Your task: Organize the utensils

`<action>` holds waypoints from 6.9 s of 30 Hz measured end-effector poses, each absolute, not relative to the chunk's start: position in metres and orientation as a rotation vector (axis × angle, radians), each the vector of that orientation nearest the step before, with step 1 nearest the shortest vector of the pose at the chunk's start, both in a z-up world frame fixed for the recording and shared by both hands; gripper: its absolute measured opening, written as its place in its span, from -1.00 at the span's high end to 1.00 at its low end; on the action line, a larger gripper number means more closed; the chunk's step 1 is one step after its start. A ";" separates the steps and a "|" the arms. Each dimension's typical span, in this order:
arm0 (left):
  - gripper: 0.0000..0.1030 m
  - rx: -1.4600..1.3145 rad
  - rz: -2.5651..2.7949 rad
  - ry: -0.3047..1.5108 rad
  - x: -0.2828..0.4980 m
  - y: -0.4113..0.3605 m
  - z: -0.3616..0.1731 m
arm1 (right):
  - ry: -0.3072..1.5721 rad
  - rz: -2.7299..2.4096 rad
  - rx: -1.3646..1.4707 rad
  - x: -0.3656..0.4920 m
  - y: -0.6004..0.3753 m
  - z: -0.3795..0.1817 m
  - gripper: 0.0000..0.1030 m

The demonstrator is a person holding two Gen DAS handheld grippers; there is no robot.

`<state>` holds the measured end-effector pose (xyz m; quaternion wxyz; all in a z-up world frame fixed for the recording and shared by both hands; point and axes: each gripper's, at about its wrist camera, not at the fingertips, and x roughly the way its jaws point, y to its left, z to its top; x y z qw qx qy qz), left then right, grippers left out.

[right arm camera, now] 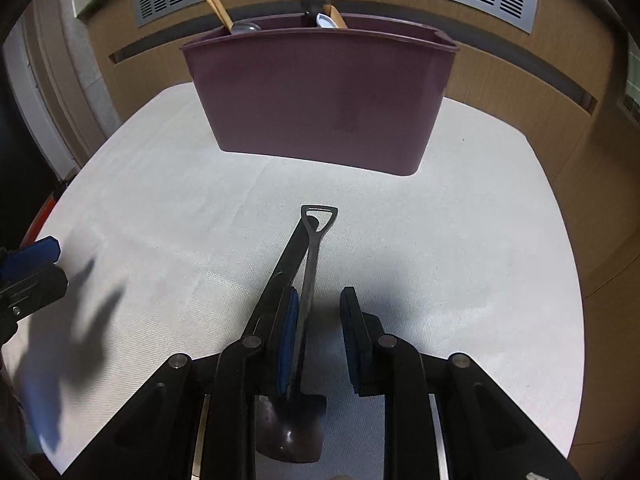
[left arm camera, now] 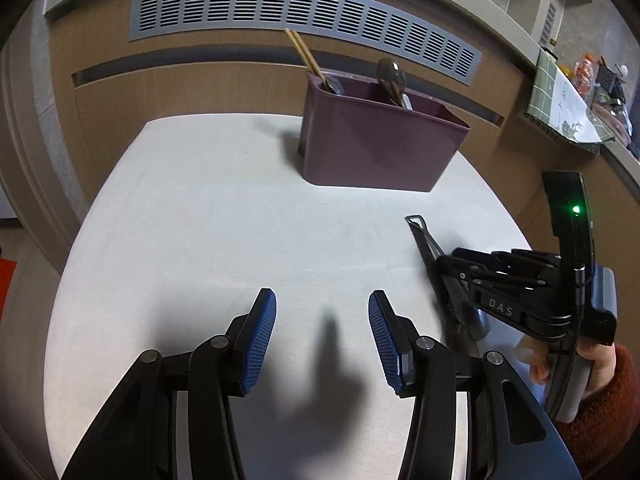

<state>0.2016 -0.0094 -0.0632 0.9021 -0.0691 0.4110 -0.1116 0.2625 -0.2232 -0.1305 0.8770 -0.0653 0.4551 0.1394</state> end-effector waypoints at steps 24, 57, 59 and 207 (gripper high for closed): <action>0.04 0.042 -0.468 0.931 0.224 -0.127 -0.081 | 0.912 0.131 0.011 0.206 -0.316 -0.128 0.91; 0.31 0.072 -0.418 0.962 0.251 -0.093 -0.095 | 0.870 0.158 0.017 0.227 -0.313 -0.117 0.90; 0.38 0.071 -0.433 0.965 0.254 -0.093 -0.095 | 0.853 0.165 0.046 0.223 -0.317 -0.111 0.90; 0.69 -0.284 -0.357 0.968 0.359 0.056 -0.109 | 0.640 0.322 -0.133 0.254 -0.260 -0.013 0.86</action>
